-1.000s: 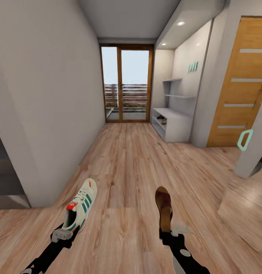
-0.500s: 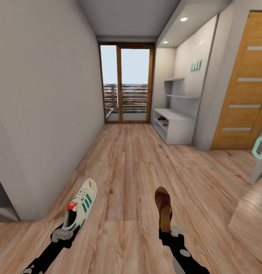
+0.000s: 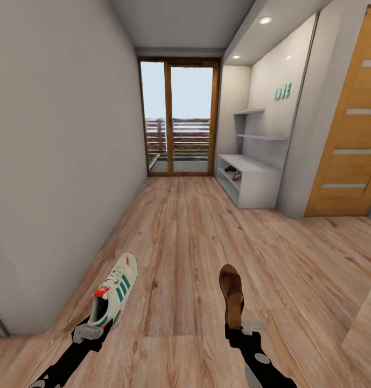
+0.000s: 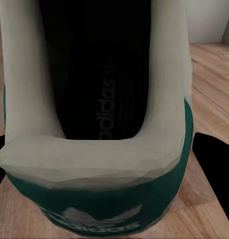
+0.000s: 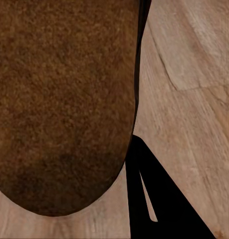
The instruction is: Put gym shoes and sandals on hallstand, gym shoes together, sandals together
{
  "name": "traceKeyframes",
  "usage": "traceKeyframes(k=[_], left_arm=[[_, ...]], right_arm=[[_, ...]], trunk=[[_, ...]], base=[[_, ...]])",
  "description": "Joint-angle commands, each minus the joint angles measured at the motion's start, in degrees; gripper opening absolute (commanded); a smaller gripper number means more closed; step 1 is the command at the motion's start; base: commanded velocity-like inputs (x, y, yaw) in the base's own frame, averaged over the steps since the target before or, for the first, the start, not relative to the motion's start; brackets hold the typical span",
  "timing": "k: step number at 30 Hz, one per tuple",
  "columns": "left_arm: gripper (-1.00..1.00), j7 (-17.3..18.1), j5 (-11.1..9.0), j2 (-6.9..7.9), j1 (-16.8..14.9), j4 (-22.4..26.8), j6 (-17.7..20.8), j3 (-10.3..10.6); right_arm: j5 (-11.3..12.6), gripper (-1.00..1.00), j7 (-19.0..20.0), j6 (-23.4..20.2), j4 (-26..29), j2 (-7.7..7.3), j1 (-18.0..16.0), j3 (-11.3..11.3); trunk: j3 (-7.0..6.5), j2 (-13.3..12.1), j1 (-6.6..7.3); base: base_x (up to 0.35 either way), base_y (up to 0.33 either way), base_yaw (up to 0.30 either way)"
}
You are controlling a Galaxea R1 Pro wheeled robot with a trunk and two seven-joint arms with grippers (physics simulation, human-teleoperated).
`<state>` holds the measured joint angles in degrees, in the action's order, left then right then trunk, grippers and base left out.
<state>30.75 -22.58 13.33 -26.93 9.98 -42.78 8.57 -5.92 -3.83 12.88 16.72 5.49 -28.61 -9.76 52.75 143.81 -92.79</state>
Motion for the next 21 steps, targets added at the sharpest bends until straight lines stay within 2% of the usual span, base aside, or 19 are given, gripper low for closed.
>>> traceKeyframes(k=[1, 12, 21], left_arm=[[-1.0, 0.3, -0.7, 0.03, 0.0, 0.0, -0.1, 0.3], [-1.0, 0.3, -0.7, 0.03, 0.0, 0.0, -0.1, 0.3], [-1.0, 0.3, -0.7, 0.03, -0.1, 0.0, -0.1, 0.3]], right_arm=[[-0.4, -1.0, -0.1, 0.1, 0.0, 0.05, 0.0, -0.3], [-0.4, -1.0, -0.1, 0.1, 0.0, 0.05, 0.0, -0.3], [-0.4, -1.0, -0.1, 0.1, 0.0, 0.05, 0.0, -0.3]], trunk=[[0.06, 0.0, -0.02], [0.06, 0.0, -0.02], [0.06, 0.0, -0.02]], base=[[0.343, 0.0, 0.0], [0.343, 0.001, 0.0], [0.336, 0.099, 0.0]])
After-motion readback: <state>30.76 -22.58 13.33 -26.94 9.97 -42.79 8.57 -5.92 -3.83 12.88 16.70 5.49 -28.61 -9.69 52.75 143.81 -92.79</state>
